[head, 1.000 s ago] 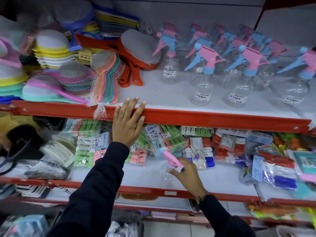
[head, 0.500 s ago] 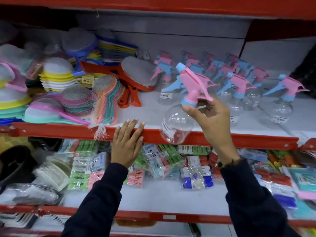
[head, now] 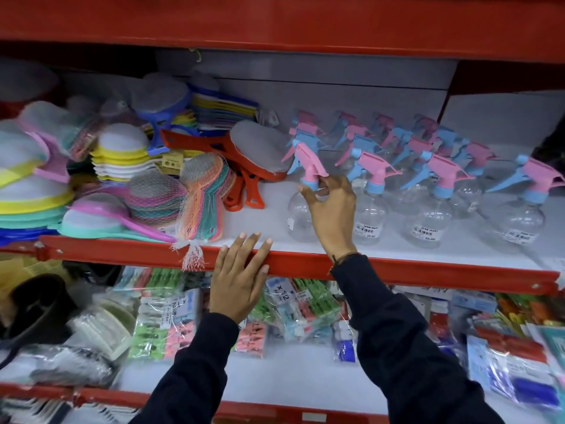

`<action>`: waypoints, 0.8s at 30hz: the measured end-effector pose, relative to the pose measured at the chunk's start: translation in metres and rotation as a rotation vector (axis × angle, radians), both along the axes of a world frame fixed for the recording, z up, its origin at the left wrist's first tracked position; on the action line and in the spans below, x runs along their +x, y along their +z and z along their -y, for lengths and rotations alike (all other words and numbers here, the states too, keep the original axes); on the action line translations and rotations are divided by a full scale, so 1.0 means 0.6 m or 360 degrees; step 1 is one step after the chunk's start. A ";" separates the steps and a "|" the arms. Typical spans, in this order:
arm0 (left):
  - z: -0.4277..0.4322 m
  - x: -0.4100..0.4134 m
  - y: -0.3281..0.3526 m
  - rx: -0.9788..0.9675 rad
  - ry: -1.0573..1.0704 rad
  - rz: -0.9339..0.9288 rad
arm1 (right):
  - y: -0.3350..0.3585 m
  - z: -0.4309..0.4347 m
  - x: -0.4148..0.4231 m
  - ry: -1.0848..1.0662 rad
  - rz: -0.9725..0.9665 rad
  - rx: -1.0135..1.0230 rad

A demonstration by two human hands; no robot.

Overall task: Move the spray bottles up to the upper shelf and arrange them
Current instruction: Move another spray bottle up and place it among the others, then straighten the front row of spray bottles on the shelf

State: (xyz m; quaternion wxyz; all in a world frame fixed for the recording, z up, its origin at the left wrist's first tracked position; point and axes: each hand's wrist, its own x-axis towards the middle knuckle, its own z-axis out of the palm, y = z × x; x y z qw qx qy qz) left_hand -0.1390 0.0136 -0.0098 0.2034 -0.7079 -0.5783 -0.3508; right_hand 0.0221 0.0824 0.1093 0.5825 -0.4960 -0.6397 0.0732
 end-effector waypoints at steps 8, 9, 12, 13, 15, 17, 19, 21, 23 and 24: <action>0.014 0.007 0.007 -0.0059 -0.0062 0.0100 | -0.001 0.005 0.006 -0.0027 0.0004 -0.0066; 0.018 0.010 0.009 -0.0069 -0.0063 0.0127 | -0.001 0.005 0.009 0.0011 0.0002 -0.0091; 0.027 0.023 0.020 -0.0091 -0.0044 0.0251 | -0.005 0.011 0.019 0.0196 -0.0048 -0.0137; 0.029 0.030 0.027 -0.0095 -0.0036 0.0307 | -0.010 0.016 0.023 0.0246 -0.0073 -0.0144; 0.026 0.043 0.044 -0.0114 -0.0026 0.0408 | -0.027 0.030 0.032 0.0294 -0.0105 -0.0182; 0.012 0.053 0.068 -0.0203 -0.0033 0.0450 | -0.046 0.042 0.042 0.0314 -0.0095 -0.0266; -0.012 0.060 0.093 -0.0406 -0.0050 0.0465 | -0.058 0.047 0.051 0.0294 -0.0010 -0.0369; -0.038 0.064 0.117 -0.0666 -0.0058 0.0473 | -0.060 0.048 0.055 0.0265 0.0069 -0.0467; -0.060 0.067 0.136 -0.0907 -0.0100 0.0492 | -0.055 0.047 0.055 0.0287 0.0107 -0.0512; -0.067 0.067 0.141 -0.0988 -0.0142 0.0523 | -0.052 0.046 0.055 0.0299 0.0120 -0.0522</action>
